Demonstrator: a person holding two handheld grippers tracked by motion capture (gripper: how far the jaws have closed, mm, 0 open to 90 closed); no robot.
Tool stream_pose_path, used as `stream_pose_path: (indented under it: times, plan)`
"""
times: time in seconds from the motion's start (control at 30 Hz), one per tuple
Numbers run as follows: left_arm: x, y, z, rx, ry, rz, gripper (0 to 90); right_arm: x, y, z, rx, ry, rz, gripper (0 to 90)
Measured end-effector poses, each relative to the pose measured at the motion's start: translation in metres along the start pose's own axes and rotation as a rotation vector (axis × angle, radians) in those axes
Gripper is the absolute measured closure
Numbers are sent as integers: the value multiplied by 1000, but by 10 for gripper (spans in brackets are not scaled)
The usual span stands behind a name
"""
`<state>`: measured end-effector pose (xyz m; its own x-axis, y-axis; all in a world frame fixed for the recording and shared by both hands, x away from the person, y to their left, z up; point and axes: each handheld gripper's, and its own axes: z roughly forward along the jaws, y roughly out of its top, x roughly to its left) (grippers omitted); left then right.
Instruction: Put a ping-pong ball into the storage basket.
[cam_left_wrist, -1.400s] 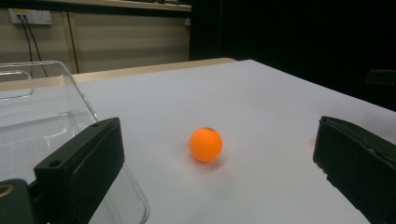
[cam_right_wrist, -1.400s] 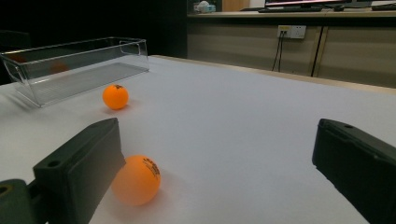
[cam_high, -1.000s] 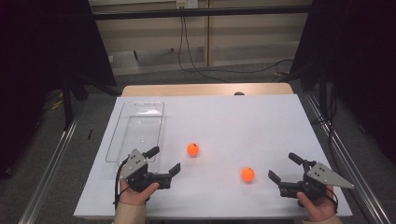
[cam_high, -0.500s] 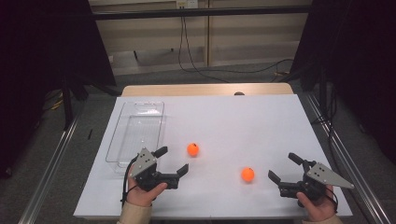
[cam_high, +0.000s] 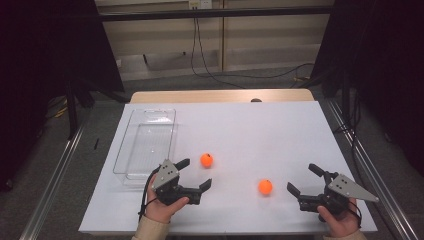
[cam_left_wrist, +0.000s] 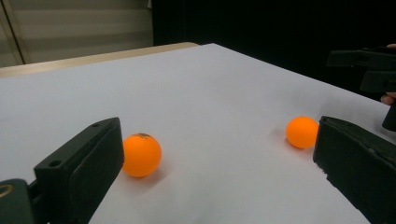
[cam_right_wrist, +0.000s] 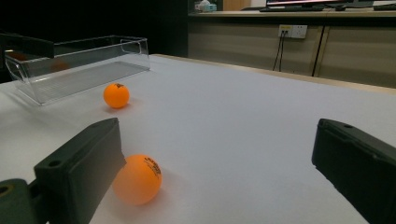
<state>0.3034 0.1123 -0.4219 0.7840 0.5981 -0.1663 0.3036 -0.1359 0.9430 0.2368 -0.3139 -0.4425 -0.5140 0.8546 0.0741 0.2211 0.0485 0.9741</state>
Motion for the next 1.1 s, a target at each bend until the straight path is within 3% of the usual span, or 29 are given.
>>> stream_pose_path:
  times: [1.1]
  plan:
    - [-14, 0, 22, 41, -62, 25, 21, 1, 0, 1, 1, 2, -3, 20]
